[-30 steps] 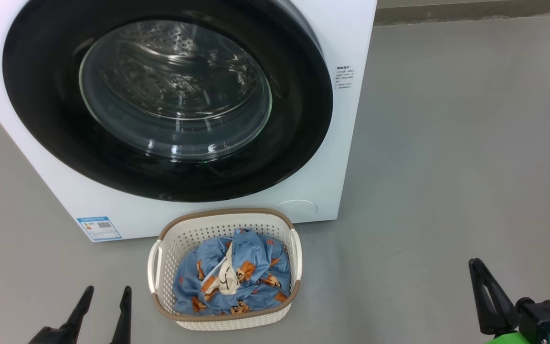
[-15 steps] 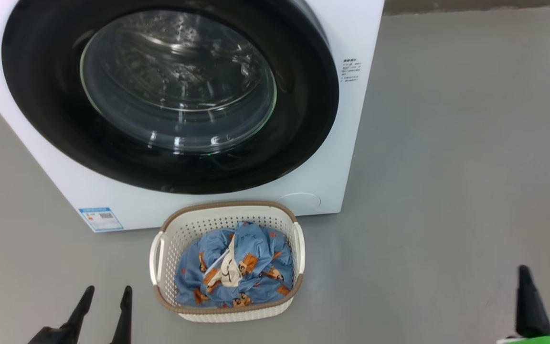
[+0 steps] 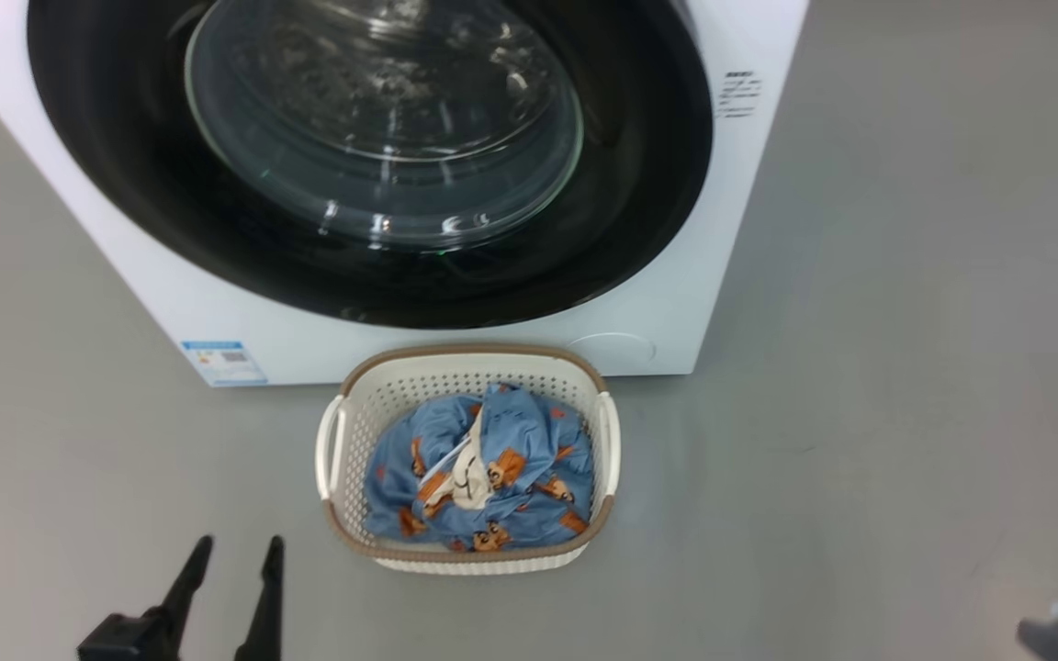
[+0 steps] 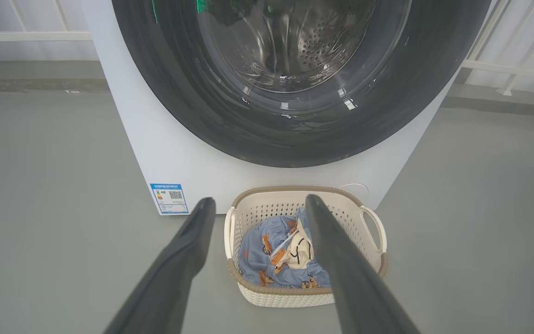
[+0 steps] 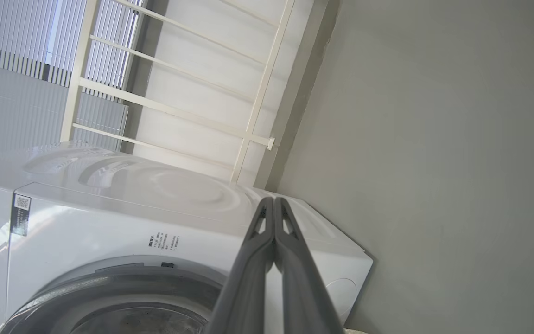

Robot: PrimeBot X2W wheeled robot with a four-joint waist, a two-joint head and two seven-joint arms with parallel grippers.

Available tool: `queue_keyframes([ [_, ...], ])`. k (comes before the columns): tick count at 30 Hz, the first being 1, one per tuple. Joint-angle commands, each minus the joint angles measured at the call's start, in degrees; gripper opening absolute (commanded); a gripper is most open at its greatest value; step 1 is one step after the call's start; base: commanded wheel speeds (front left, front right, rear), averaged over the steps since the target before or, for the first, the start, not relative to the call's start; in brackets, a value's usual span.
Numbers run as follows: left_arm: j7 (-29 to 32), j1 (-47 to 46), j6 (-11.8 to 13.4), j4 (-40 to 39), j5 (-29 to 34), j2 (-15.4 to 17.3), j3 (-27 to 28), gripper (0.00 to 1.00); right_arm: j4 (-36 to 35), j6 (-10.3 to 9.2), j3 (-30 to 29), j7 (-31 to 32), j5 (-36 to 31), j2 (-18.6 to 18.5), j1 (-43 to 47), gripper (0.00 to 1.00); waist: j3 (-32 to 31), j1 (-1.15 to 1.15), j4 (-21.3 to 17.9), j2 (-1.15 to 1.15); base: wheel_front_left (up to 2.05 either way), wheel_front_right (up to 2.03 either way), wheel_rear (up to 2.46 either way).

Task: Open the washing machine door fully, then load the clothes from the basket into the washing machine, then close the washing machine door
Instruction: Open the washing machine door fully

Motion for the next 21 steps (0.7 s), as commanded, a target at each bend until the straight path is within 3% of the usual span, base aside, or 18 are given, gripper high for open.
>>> queue_keyframes([
  [1,-0.4,-2.4,-0.1,-1.1,-0.5,0.6,1.3,1.0,-1.2,0.1,0.9,0.9,2.5,-1.7,-2.7,0.0,1.3,0.0,1.5,0.0,0.0,0.0,0.0],
  [8,-0.4,-3.3,-0.1,-2.2,-1.2,1.4,-0.4,1.0,-2.3,0.1,-2.9,6.4,11.6,-5.8,-8.8,0.0,4.8,0.0,3.2,0.0,0.0,0.0,0.0],
  [21,-0.4,-4.5,-0.1,-5.3,-2.3,5.4,-2.5,1.0,-5.9,0.1,-0.6,15.1,12.2,-7.8,-24.8,0.0,14.7,0.0,3.1,0.0,0.0,0.0,0.0],
])
